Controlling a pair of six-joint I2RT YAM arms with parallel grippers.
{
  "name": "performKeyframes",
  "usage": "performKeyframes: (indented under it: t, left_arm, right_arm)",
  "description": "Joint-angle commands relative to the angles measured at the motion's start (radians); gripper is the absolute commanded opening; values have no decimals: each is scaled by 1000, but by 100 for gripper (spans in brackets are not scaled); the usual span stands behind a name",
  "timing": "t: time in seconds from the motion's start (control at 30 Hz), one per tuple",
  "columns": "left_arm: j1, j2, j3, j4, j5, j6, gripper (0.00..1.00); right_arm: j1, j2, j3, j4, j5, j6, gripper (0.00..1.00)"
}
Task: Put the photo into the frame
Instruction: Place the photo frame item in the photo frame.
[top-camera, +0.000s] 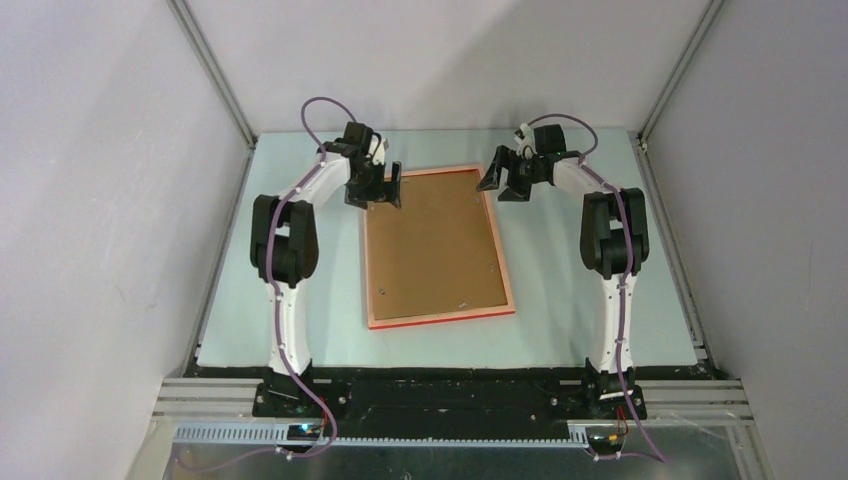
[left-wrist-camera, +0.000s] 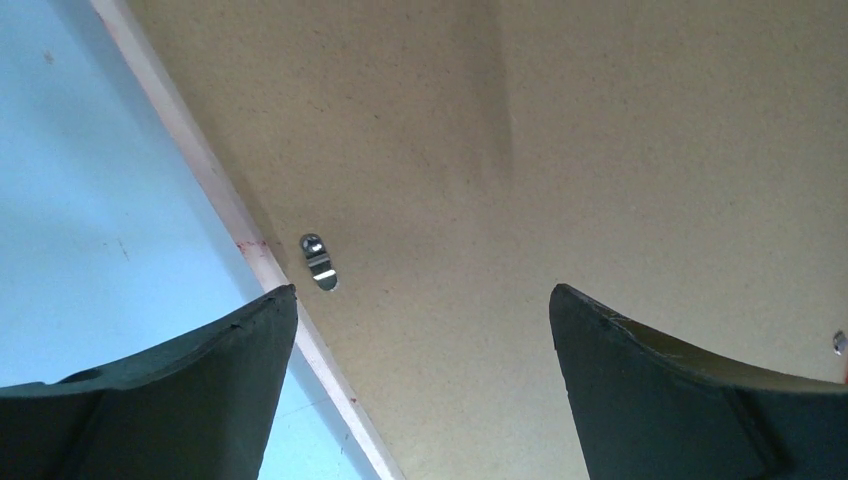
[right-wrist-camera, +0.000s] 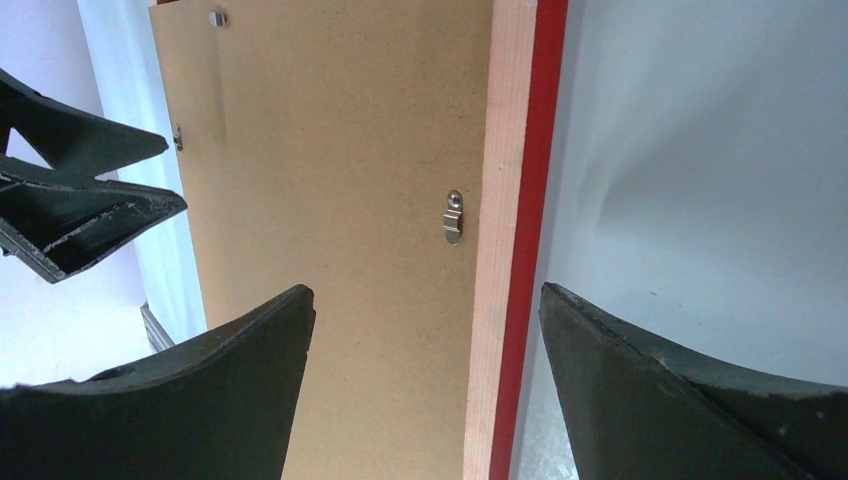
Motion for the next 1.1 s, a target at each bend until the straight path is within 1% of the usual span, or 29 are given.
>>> performKeyframes:
  t: [0.0,0.17,0.47,0.7,0.97,1.07]
  left_arm:
    - [3,6,53,19,-58,-33,100]
    - [8,14,64,26,-85,-38,100]
    - [13,57,95,28,-90,-36,100]
    - [15,77,94,27,-50,-43,100]
    - [13,72,86,27,58,-44,100]
    - [8,73,87,29,71,-36,100]
  right_arm:
    - [17,1,33,22,4,2,88]
    - [25,18,38,20,8,-2,88]
    - [44,47,46,9,5,-9,87]
    - [49,58,41,12,-12,1,87]
    - [59,64,44,14,-45,6,87]
    - [64,65,48,15,-61,5,86]
